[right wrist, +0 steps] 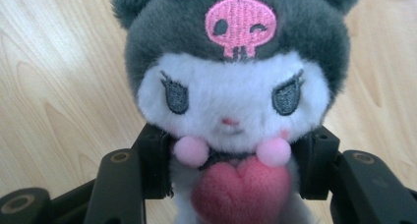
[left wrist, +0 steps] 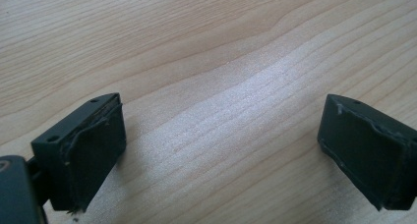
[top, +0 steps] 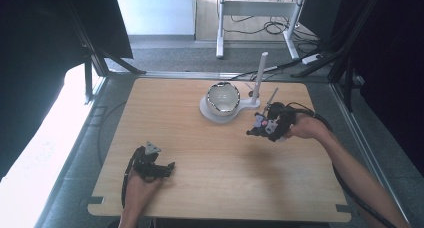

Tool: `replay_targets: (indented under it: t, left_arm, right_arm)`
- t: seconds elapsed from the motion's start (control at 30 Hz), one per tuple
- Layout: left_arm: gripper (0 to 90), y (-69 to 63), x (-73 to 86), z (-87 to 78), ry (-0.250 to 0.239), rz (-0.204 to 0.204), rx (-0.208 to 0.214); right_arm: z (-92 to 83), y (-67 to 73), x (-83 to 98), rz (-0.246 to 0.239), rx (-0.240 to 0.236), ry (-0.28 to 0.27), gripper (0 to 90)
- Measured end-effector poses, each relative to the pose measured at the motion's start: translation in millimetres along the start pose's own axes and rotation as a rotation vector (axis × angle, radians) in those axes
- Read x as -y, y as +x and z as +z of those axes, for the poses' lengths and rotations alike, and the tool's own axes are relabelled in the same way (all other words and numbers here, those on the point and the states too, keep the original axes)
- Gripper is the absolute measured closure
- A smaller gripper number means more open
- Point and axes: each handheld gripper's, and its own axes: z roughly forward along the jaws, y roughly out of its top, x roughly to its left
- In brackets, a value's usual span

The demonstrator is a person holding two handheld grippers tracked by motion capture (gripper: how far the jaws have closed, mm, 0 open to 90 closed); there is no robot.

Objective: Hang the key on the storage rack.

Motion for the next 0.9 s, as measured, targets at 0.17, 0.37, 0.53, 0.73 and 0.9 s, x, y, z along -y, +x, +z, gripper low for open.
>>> replay_targets:
  t: [0.17,0.37,0.53,0.73,0.9]
  left_arm:
    - [4.2,0.0,0.0,0.0,0.000,0.000,0.000]
    - [4.2,-0.1,0.0,0.0,-0.001,-0.001,0.000]
    - [4.2,-0.2,0.0,0.2,-0.002,-0.003,-0.001]
    - [4.2,0.0,0.0,0.2,-0.002,0.000,-0.001]
    - [4.2,0.1,-0.1,0.1,-0.002,0.000,0.000]
  right_arm:
    - [-15.2,-16.1,6.3,0.042,0.022,-0.014,44.2]
    - [-26.5,-28.0,11.0,0.081,0.049,-0.017,44.2]
    - [-40.3,-42.1,13.8,0.120,0.065,-0.032,44.2]
    - [-51.9,-54.8,13.0,0.151,0.089,-0.036,44.2]
    - [-58.9,-63.6,11.6,0.153,0.112,-0.039,44.2]
